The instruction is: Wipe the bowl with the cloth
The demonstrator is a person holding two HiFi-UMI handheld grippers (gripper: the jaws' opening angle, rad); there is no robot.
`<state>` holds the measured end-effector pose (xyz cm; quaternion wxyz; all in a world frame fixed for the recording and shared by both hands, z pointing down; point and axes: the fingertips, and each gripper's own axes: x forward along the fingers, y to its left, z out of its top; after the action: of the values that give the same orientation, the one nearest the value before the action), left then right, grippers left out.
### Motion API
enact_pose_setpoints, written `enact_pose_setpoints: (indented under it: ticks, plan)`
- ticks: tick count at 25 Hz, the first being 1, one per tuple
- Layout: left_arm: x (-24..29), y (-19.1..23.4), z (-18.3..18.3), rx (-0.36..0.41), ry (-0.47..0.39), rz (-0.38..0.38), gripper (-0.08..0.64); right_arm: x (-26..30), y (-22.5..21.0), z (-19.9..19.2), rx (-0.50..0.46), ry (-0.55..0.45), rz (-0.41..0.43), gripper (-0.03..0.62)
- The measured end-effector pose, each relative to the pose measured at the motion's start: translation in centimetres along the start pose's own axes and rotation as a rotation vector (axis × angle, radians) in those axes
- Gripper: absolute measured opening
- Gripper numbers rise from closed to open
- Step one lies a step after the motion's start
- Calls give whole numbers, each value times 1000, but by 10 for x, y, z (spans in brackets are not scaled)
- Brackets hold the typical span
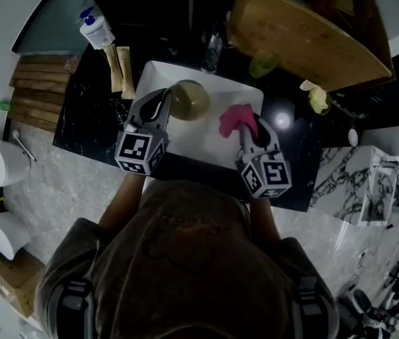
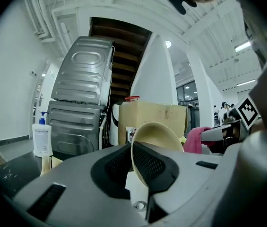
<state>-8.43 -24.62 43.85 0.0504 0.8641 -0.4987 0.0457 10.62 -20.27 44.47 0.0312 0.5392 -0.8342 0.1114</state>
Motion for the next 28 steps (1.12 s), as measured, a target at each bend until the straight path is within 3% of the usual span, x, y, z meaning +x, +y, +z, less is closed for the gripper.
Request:
enact_pose_setpoints:
  ticks: [8, 28]
  plan:
    - [-14, -8, 33, 56, -171, 2, 25, -4, 13, 19, -27, -94, 16, 41]
    - [-14, -9, 19, 15, -152, -16, 25, -2, 16, 14, -27, -81, 9, 38]
